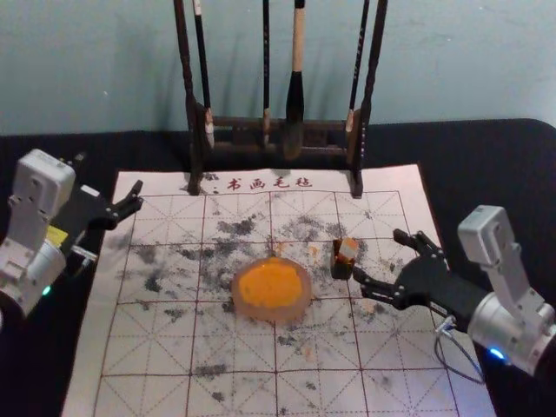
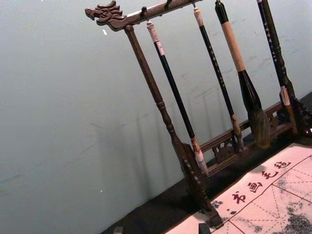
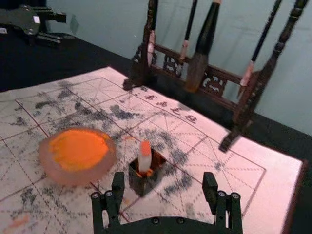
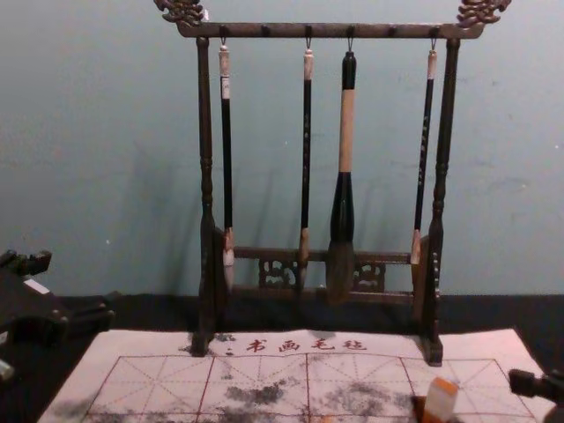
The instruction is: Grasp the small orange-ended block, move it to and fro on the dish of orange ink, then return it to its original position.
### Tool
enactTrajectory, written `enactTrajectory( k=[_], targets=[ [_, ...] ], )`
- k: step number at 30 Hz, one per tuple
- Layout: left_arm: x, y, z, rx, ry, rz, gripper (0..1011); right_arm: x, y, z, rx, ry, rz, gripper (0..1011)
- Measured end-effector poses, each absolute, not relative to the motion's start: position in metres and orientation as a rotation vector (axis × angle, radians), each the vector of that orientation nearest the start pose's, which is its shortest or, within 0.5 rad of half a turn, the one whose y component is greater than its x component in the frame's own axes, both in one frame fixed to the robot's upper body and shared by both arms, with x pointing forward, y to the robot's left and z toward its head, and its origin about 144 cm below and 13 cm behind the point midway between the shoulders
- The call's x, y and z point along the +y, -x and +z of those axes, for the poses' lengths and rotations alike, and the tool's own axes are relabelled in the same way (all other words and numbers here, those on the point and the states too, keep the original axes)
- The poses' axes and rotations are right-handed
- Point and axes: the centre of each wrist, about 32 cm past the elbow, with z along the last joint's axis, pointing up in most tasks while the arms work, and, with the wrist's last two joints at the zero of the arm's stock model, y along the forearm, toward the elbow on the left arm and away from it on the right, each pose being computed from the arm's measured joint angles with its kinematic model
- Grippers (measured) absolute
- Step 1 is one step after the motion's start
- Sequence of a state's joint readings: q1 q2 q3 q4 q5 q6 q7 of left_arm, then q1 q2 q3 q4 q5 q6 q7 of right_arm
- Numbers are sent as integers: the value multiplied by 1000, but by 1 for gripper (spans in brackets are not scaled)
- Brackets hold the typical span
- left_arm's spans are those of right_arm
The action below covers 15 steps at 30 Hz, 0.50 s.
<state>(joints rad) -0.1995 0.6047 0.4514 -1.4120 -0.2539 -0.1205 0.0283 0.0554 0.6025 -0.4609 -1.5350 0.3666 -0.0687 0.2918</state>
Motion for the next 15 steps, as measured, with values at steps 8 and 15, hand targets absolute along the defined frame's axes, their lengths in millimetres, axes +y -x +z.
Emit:
enactTrajectory(
  k=[8, 15],
  targets=[
    [310, -489, 1140, -285, -304, 1248, 1001, -273, -462, 1116, -56, 243, -852, 1003],
    [310, -489, 1140, -285, -304, 1248, 1001, -269, -470, 1114, -46, 226, -834, 1003]
  ],
)
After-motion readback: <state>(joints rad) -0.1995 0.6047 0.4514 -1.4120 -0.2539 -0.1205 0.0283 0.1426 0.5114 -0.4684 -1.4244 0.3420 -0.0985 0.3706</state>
